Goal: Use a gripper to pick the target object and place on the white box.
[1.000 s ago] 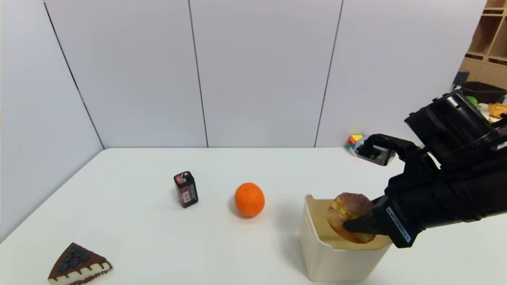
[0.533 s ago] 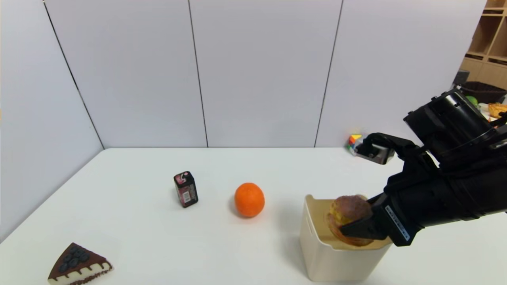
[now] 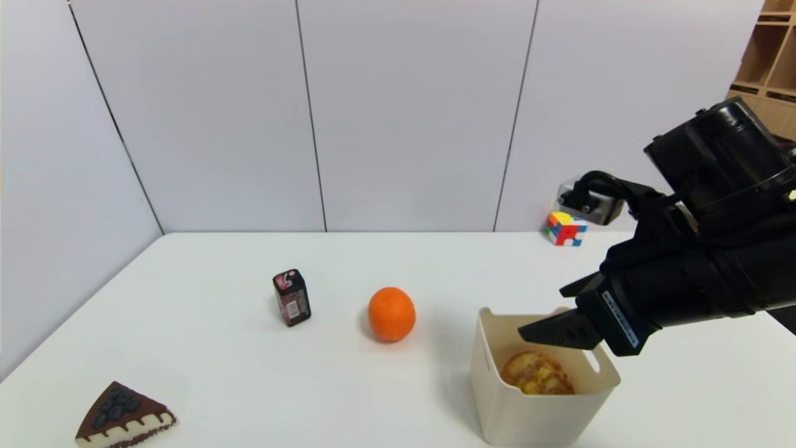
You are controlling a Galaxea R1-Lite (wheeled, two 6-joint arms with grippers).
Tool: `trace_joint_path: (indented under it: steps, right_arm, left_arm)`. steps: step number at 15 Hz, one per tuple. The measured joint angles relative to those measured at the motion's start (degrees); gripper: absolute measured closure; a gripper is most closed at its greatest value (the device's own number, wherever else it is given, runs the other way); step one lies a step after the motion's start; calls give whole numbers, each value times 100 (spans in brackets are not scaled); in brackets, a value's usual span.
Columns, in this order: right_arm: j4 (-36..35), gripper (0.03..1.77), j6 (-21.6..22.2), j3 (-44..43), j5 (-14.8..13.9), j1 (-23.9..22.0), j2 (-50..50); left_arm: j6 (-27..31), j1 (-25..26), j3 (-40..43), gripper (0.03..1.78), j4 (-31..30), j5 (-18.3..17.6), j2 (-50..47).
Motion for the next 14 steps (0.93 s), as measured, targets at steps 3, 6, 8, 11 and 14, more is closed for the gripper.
trace_joint_path:
  steps: [3,6,8,11,14]
  right_arm:
    - [-5,17,22,-317,0,-40,-102]
    - [-16,14,-5,-386,-9,-289,-461]
    - [-11,13,-24,-254,-17,-636,-894]
    - [-33,12,-24,122,-73,-1347,-1662]
    - [-193,11,-13,750,-321,-2078,-2614]
  left_arm:
    - [1,0,0,12,0,-4,0]
    - [-2,0,0,12,0,-2,0]
    - [0,0,0,12,0,0,0]
    - [0,0,0,12,0,0,0]
    - [0,0,0,12,0,-4,0]
